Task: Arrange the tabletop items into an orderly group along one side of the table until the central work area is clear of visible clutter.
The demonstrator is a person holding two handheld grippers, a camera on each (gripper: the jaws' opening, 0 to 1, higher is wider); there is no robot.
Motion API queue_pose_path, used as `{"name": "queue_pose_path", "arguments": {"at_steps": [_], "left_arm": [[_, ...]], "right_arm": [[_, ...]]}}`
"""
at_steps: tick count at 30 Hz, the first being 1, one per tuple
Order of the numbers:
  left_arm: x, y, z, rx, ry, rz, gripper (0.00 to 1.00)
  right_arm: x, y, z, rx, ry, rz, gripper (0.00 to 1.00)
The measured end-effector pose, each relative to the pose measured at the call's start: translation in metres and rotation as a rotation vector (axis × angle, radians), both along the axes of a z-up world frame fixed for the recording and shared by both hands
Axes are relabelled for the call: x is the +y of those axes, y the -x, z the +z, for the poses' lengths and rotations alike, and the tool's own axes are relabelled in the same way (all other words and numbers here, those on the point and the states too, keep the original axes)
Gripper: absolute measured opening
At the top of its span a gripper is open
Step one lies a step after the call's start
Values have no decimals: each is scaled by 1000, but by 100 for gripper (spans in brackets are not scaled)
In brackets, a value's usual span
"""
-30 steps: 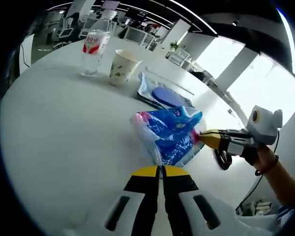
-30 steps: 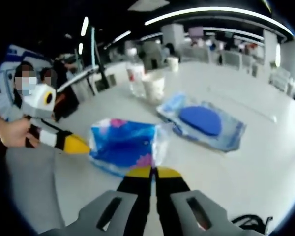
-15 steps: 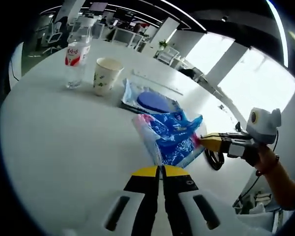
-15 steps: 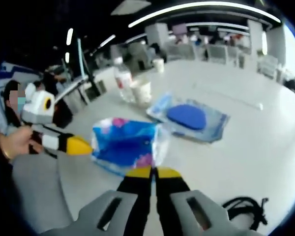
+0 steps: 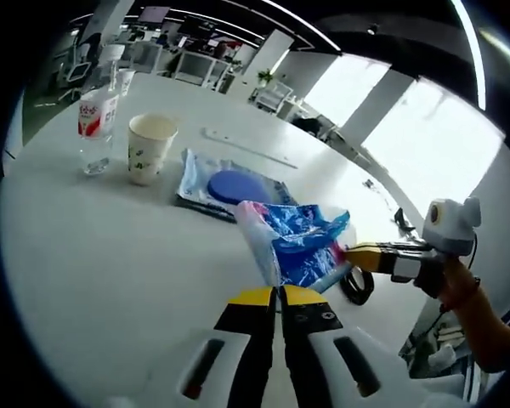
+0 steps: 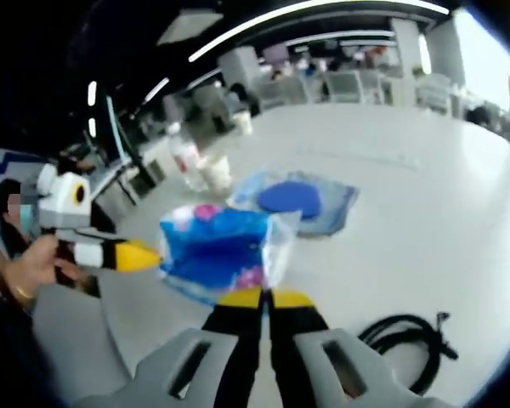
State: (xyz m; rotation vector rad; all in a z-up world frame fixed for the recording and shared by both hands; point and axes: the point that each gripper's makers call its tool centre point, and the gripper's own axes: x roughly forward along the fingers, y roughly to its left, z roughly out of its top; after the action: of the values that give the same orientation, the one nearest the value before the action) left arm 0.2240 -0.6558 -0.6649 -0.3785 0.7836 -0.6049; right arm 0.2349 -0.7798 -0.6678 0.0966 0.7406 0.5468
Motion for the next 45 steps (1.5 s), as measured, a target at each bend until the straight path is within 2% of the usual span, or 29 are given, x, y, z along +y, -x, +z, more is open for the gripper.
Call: {"name": "queue_pose_path", "arguments": {"at_steps": [12,17,24,32,45], "left_arm": [[-30,-15,9,-18,17,-68,1],[-45,-27,12,-11,31,-80,1],[-65,-45,23,-46,36,-113,1],[-84,-61,26,-32,83,-118,1],[-108,-93,20,-15,137,-77,1]], "right_arm": [[-28,-6,10,2,-23,-91,0],[-40,-10,14,-6,-33,-122,0],[-63,-19,22,-26,-27,-163,0],[-80,-30,30,-41,-50,-198,0],[-104,-53,24,-49,-48,-258,0]]}}
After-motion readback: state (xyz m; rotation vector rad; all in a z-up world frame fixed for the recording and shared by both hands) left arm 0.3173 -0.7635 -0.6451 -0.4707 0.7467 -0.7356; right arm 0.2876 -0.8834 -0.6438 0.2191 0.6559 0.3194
